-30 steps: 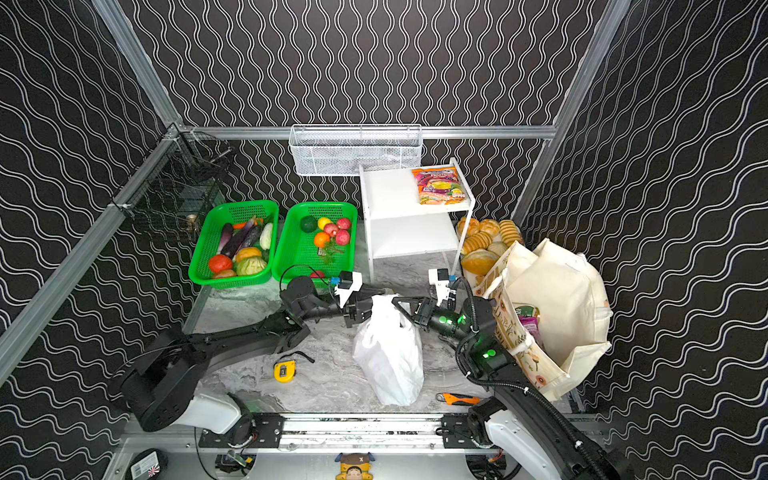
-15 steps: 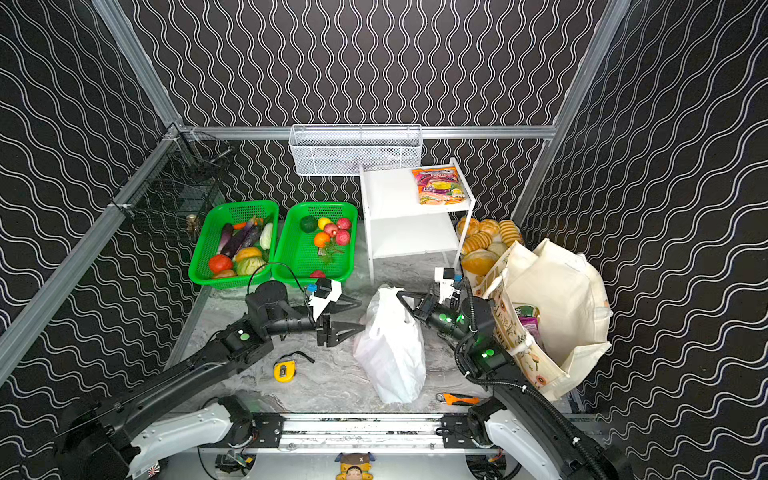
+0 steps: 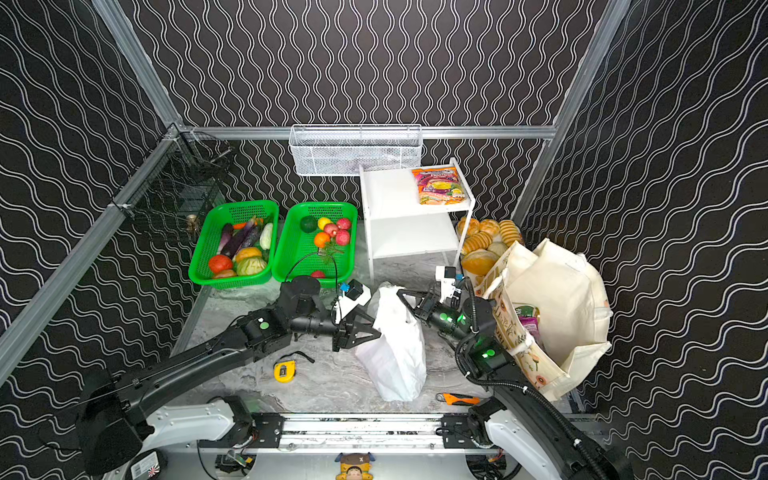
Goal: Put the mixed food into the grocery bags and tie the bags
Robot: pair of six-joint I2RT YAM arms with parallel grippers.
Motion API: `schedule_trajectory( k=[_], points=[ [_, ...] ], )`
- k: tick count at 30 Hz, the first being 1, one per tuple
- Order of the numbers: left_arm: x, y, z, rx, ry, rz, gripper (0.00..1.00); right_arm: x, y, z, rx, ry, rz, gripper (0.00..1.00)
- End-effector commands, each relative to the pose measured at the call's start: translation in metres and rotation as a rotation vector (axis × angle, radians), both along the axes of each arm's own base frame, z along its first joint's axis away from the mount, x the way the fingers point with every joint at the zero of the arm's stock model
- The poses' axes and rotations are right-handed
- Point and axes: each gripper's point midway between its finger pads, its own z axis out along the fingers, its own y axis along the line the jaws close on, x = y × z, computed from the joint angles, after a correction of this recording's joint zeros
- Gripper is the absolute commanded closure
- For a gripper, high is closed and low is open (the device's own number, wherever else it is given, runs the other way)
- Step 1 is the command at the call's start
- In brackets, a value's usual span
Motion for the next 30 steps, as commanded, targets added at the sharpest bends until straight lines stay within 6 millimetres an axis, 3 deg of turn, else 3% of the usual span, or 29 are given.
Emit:
schedule_trajectory(
  k=[1, 6, 10, 20, 21, 23, 26, 30],
  points=[
    [0.003, 0.006, -0.009, 0.066, -0.046, 0.012, 0.97, -0.002, 0.0, 0.008, 0.004, -0.035, 0.005, 1.0],
    [0.029, 0.036, -0.016, 0.148, -0.089, 0.192, 1.0, -0.007, -0.004, -0.007, -0.12, -0.016, 0.003, 1.0],
    [0.05, 0.061, -0.024, 0.152, -0.02, 0.278, 1.0, -0.007, -0.009, -0.011, -0.144, -0.004, -0.002, 1.0],
    [0.058, 0.073, -0.044, 0.228, 0.03, 0.285, 1.0, -0.002, -0.005, -0.003, -0.136, -0.02, 0.02, 1.0],
    [0.059, 0.075, -0.045, 0.241, 0.015, 0.292, 0.94, -0.002, -0.005, -0.004, -0.14, -0.019, 0.021, 1.0],
    [0.059, 0.076, -0.038, 0.22, -0.018, 0.289, 0.59, -0.001, -0.005, -0.006, -0.143, -0.016, 0.023, 1.0],
    [0.053, 0.07, -0.014, 0.12, -0.065, 0.256, 0.42, -0.002, -0.002, -0.006, -0.139, -0.015, 0.044, 1.0],
    [0.058, 0.065, 0.023, 0.022, -0.086, 0.28, 0.34, -0.002, 0.0, -0.006, -0.133, -0.014, 0.055, 1.0]
  ],
)
